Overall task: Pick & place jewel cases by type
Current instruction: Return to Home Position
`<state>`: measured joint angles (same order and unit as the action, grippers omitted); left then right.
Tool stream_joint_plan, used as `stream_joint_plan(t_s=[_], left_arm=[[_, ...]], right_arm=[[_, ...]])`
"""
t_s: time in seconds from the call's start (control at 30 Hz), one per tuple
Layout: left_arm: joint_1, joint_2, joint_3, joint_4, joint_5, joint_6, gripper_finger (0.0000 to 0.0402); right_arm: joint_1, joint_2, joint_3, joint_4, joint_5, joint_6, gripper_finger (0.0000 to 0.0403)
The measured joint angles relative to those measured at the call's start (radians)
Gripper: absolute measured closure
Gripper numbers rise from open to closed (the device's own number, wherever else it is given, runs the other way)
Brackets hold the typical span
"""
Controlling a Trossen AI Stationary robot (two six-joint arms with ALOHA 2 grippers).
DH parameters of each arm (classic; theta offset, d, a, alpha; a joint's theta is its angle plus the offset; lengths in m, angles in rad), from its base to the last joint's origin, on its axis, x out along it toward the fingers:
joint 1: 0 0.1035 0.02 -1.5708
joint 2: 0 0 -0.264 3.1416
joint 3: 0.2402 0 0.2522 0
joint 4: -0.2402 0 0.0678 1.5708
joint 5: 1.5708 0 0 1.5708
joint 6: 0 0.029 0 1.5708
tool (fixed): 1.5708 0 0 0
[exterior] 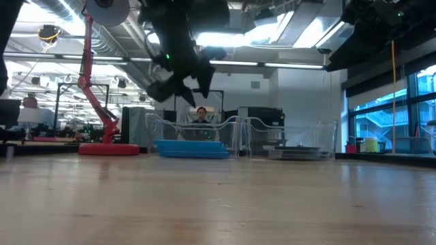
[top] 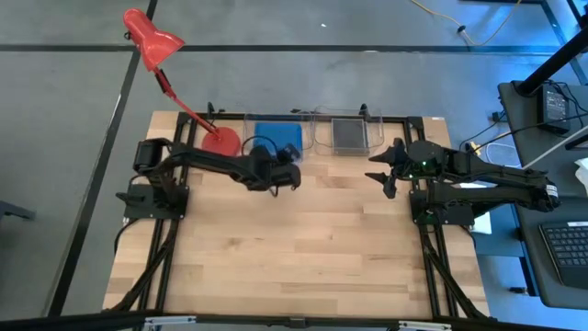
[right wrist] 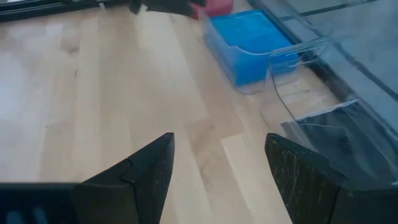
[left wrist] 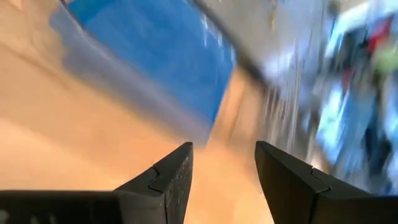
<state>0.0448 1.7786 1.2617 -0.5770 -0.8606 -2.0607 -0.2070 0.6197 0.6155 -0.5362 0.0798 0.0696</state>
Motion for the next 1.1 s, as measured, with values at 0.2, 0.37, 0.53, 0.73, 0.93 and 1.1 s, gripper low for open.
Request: stream_joint_plan(t_s=[0.2, 0.37, 0.53, 0.73, 0.93, 1.1], left_arm=[[-0.072, -0.081, 0.000, 0.004, 0.348, 0.403, 0.0232], [-0.131, -0.097, 0.000, 0.076, 0.444, 0.507, 0.0232], [-0.157, -0.095, 0.000, 0.317, 0.416, 0.869, 0.0234], [-0.052, -0.134, -0.001, 0.840, 0.812, 1.299, 0.0235], [0.062, -0.240, 0.000, 0.882, 1.213, 1.514, 0.0235], [0.090, -0.426, 0.000, 0.568, 1.200, 1.657, 0.0235]], right_arm=[[0.000, 0.000, 0.000, 0.004, -0.054, -0.025, 0.0148], [0.000, 0.000, 0.000, -0.009, -0.055, -0.052, 0.0148], [0.000, -0.001, 0.000, 0.027, -0.107, -0.049, 0.0148], [0.000, -0.056, 0.000, 0.065, -0.227, 0.062, 0.0148], [0.008, -0.194, 0.000, 0.090, -0.263, 0.086, 0.0148], [0.027, -0.369, 0.000, 0.105, -0.261, 0.163, 0.0148]])
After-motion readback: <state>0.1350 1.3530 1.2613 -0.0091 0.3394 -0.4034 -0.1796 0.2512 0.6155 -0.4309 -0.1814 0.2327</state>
